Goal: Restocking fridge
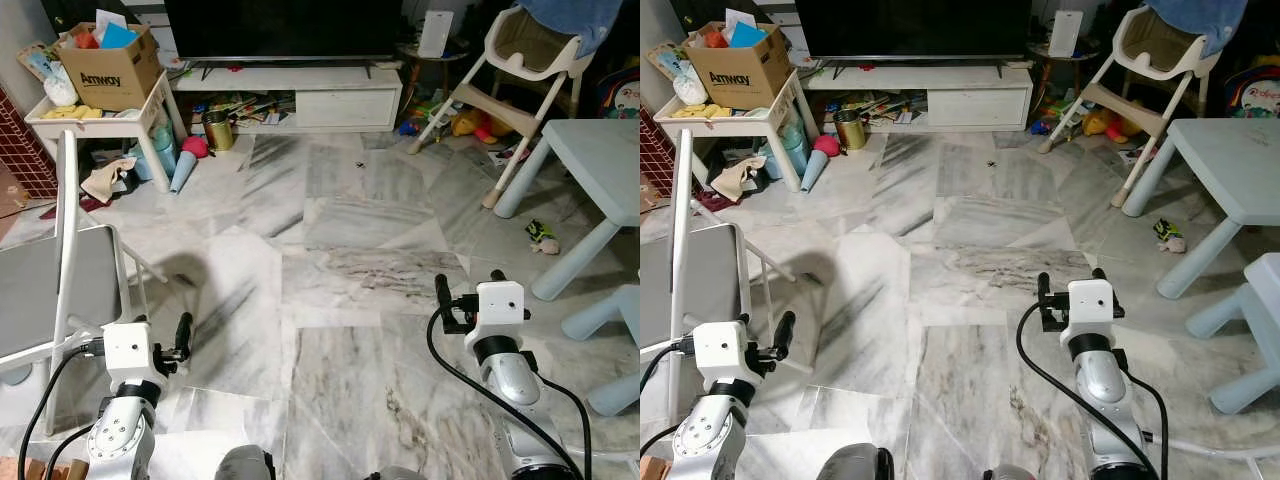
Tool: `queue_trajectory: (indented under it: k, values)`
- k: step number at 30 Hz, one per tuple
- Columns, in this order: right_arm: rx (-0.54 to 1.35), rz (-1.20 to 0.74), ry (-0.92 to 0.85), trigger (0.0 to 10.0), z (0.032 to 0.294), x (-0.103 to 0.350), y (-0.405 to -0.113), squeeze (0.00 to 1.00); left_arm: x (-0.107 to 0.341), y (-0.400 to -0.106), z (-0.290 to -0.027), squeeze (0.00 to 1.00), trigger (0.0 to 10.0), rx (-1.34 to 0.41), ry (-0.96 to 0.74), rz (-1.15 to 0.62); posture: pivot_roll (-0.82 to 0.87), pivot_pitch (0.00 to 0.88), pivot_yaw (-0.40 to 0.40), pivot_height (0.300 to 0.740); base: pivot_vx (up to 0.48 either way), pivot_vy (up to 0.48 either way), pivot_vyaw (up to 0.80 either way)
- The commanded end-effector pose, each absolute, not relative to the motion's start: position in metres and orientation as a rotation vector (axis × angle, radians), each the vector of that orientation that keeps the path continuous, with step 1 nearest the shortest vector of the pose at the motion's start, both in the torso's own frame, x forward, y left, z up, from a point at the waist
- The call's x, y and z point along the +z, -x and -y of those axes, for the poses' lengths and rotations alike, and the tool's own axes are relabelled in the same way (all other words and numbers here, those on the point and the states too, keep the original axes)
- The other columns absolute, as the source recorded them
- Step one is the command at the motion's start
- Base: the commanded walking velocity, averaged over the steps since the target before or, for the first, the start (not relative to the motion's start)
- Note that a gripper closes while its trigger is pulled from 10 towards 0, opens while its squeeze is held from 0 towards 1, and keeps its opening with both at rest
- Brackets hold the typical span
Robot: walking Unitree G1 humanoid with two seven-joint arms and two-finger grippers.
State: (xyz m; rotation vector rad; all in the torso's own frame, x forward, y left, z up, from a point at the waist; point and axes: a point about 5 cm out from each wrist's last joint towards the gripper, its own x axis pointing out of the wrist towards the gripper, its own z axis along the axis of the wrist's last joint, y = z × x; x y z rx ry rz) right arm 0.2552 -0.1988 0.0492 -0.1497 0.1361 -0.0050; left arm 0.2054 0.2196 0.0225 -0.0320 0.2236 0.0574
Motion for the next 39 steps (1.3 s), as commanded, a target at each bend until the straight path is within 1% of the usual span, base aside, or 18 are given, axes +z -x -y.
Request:
queue_trajectory:
  k: [1, 2, 3, 4, 5, 6, 10, 12, 13, 15, 18, 22, 25, 27, 32, 34, 36, 39]
  values:
    - [0.176, -0.015, 0.040, 10.0, 0.149, 0.104, -0.286, 0.00, 0.079, -0.235, -0.186, 0.00, 10.0, -0.099, 0.004, -0.063, 0.06, 0.010, 0.014, 0.740, 0.000, 0.000, 0.00]
    - [0.116, -0.010, -0.047, 10.0, 0.153, 0.108, -0.273, 0.00, 0.087, -0.230, -0.194, 0.00, 10.0, -0.050, -0.098, -0.026, 0.06, 0.012, 0.015, 0.740, 0.000, 0.000, 0.00]
    - [0.102, -0.026, -0.050, 10.0, 0.157, 0.103, -0.266, 0.00, 0.087, -0.229, -0.194, 0.00, 10.0, -0.039, -0.127, -0.018, 0.05, 0.015, 0.018, 0.740, 0.000, 0.000, 0.00]
    - [0.123, -0.036, -0.041, 10.0, 0.158, 0.099, -0.262, 0.00, 0.085, -0.228, -0.193, 0.00, 10.0, -0.036, -0.137, -0.020, 0.05, 0.016, 0.021, 0.740, 0.000, 0.000, 0.00]
    - [0.125, -0.023, 0.025, 10.0, 0.162, 0.096, -0.258, 0.00, 0.084, -0.227, -0.193, 0.00, 10.0, -0.027, -0.145, -0.024, 0.05, 0.015, 0.023, 0.740, 0.000, 0.000, 0.00]
    - [0.112, -0.022, 0.033, 10.0, 0.165, 0.095, -0.258, 0.00, 0.083, -0.227, -0.193, 0.00, 10.0, -0.026, -0.151, -0.027, 0.06, 0.015, 0.029, 0.740, 0.000, 0.000, 0.00]
    - [0.033, -0.156, 0.049, 10.0, 0.170, 0.092, -0.254, 0.00, 0.083, -0.220, -0.201, 0.00, 10.0, 0.013, -0.198, -0.086, 0.06, 0.000, 0.059, 0.740, 0.000, 0.000, 0.00]
    - [-0.023, -0.160, 0.049, 10.0, 0.175, 0.087, -0.242, 0.00, 0.074, -0.211, -0.210, 0.00, 10.0, 0.030, -0.225, -0.113, 0.06, 0.000, 0.062, 0.740, 0.000, 0.000, 0.00]
    - [-0.019, -0.178, 0.028, 10.0, 0.175, 0.085, -0.239, 0.00, 0.073, -0.211, -0.210, 0.00, 10.0, 0.032, -0.225, -0.117, 0.06, 0.000, 0.059, 0.740, 0.000, 0.000, 0.00]
    - [0.022, -0.161, 0.080, 10.0, 0.173, 0.078, -0.230, 0.00, 0.069, -0.211, -0.209, 0.00, 10.0, 0.054, -0.203, -0.136, 0.06, 0.000, 0.053, 0.740, 0.000, 0.000, 0.00]
    - [0.066, -0.136, 0.030, 10.0, 0.167, 0.076, -0.232, 0.00, 0.069, -0.216, -0.201, 0.00, 10.0, 0.051, -0.167, -0.129, 0.06, 0.000, 0.048, 0.740, 0.000, 0.000, 0.00]
    - [0.074, -0.149, 0.008, 10.0, 0.173, 0.071, -0.219, 0.00, 0.059, -0.203, -0.209, 0.00, 10.0, 0.081, -0.161, -0.193, 0.07, 0.000, 0.048, 0.740, 0.000, 0.000, 0.00]
    - [0.097, -0.137, 0.027, 10.0, 0.172, 0.073, -0.223, 0.00, 0.061, -0.207, -0.204, 0.00, 10.0, 0.065, -0.168, -0.179, 0.06, 0.000, 0.041, 0.740, 0.000, 0.310, 0.00]
    - [0.101, -0.120, 0.030, 10.0, 0.173, 0.076, -0.233, 0.00, 0.061, -0.212, -0.201, 0.00, 10.0, 0.054, -0.156, -0.201, 0.06, 0.000, 0.038, 0.740, -0.154, 0.405, 0.00]
    - [0.133, -0.106, 0.020, 10.0, 0.165, 0.078, -0.239, 0.00, 0.068, -0.217, -0.193, 0.00, 10.0, 0.010, -0.225, -0.149, 0.08, 0.000, 0.022, 0.740, -0.319, 0.364, 0.00]
    - [0.145, -0.106, 0.018, 10.0, 0.165, 0.078, -0.241, 0.00, 0.074, -0.221, -0.191, 0.00, 10.0, 0.002, -0.256, -0.100, 0.09, 0.000, 0.013, 0.740, -0.159, 0.180, 0.72]
    - [0.153, -0.098, 0.016, 10.0, 0.164, 0.080, -0.245, 0.00, 0.077, -0.224, -0.191, 0.00, 10.0, -0.002, -0.295, -0.089, 0.09, 0.000, 0.012, 0.740, 0.000, 0.000, 0.80]
    - [0.162, -0.094, 0.011, 10.0, 0.163, 0.080, -0.246, 0.00, 0.076, -0.224, -0.191, 0.00, 10.0, 0.006, -0.294, -0.091, 0.08, 0.000, 0.014, 0.740, 0.000, 0.000, 0.80]
